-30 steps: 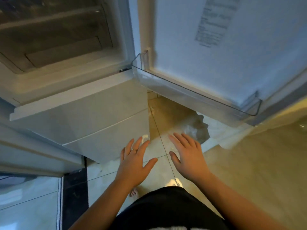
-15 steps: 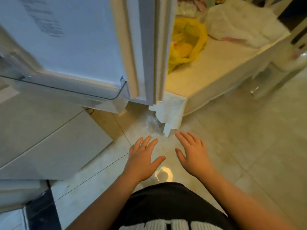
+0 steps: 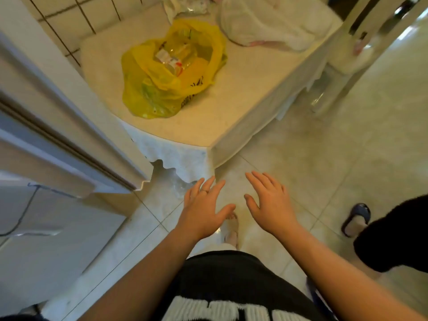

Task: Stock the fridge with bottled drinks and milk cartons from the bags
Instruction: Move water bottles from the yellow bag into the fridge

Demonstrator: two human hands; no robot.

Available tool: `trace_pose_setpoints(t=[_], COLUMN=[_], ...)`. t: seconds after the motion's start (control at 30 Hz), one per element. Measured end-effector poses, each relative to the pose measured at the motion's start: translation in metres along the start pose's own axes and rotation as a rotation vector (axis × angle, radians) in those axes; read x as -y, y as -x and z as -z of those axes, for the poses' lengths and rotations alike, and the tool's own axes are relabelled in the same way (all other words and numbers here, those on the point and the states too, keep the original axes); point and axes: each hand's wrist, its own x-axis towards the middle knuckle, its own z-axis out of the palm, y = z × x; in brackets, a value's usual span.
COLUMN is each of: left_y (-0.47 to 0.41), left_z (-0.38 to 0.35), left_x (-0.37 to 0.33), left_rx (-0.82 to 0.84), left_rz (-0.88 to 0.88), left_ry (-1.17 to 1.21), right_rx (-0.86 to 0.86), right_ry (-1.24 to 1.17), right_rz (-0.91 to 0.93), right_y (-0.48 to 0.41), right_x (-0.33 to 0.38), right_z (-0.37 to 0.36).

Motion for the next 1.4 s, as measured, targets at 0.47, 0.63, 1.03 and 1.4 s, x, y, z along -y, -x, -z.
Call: trace_pose_setpoints(t=[0.47, 0.63, 1.03, 1.4], left_y=[-0.15, -0.172, -0.25, -0.342], left_z=[0.043, 0.054, 0.101, 0.158], left_x=[-0.023, -0.022, -0.022, -0.027], left_rx=[-0.128, -0.173, -0.427, -0.714], left_rz=[0.119, 0.219, 0.526, 0.644], left_ry=[0.139, 0.235, 0.356, 0.334], right_rx=[-0.003, 0.032, 0.094, 0.12], right_ry=[0.019, 0.008, -0.067, -0.18], right_rz=[0.104, 0.218, 0.508, 0.795], right_y=[-0.169, -0.217, -0.363, -0.504], right_x=[-0.032, -0.028, -0.028, -0.009], right_z=[0.059, 0.065, 0.085, 0.12])
